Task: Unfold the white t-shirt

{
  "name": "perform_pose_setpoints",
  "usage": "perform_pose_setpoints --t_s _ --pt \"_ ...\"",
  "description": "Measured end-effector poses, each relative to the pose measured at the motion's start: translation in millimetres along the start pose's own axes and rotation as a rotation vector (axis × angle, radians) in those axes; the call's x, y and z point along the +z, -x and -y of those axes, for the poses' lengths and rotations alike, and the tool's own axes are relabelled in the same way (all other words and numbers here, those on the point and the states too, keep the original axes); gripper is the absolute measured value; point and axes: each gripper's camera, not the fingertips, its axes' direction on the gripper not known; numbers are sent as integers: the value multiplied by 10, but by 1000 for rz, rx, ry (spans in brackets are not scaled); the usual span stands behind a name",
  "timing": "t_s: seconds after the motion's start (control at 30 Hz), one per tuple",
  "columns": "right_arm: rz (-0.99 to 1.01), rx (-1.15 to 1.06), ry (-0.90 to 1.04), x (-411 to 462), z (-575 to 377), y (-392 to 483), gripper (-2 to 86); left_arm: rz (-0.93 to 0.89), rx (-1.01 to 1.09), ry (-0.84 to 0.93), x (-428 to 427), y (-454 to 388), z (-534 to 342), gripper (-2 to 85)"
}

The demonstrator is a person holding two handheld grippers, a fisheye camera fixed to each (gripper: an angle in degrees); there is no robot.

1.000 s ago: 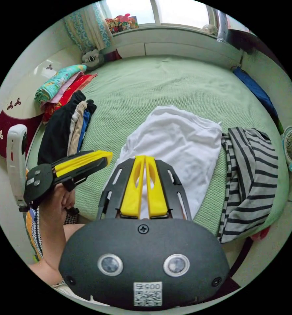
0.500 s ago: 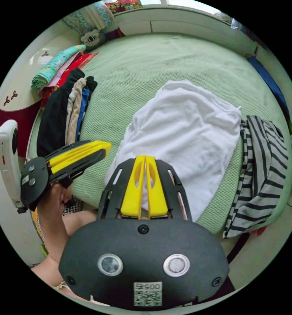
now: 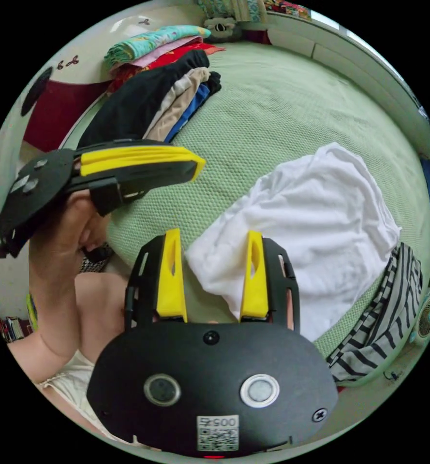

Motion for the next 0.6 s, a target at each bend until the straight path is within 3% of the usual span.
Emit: perform_pose_setpoints --t_s 0.13,0.23,0.43,0.6 --pt "-179 3 72 190 79 18 51 -36 -12 8 53 30 33 -1" --pt "-74 66 2 -55 -15 -181 3 -58 -3 9 87 17 68 -1" --pt "23 284 -235 -755 -508 -904 13 -91 41 1 164 -82 155 2" --pt "28 426 -270 -911 -798 -1322 27 -139 90 5 260 -215 234 20"
